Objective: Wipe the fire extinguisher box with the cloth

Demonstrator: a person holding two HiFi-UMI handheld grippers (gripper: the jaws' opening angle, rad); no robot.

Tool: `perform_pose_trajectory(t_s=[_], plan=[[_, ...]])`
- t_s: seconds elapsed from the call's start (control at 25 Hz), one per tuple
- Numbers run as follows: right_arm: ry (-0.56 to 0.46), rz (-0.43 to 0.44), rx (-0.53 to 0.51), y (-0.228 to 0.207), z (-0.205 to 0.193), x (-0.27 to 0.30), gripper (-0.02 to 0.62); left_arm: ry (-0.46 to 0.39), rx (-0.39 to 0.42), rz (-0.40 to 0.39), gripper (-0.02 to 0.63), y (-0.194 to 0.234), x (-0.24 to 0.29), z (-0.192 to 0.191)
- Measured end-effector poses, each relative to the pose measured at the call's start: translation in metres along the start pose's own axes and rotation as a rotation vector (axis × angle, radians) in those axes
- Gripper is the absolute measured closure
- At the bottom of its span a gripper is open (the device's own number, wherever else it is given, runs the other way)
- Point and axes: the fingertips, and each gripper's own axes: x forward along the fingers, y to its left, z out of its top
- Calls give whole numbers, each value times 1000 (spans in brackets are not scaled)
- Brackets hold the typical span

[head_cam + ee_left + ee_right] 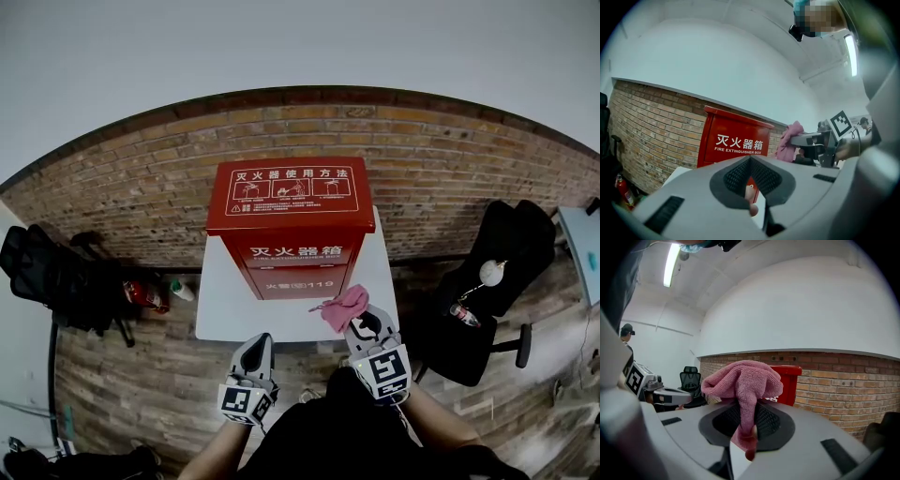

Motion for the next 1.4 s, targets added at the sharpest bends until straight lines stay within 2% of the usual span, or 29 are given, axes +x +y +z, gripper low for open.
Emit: perform_pose_trajectory(t_s=[0.2,0.56,0.76,1.12,1.4], plan=[[-74,-20,-37,-20,40,-4,511,-3,-2,13,589,0,3,-3],[-202,-68,-71,-82,126,-5,511,-7,7,49,589,-5,28,7],[-248,-64,-102,-108,155,2,511,-16,3,82,589,-2,46,11],[-265,7,-89,-141,170,32,511,-10,-9,138,589,-5,76,16],[-143,58,-113,-147,133,68,511,6,-27,188,589,-6,88,10]])
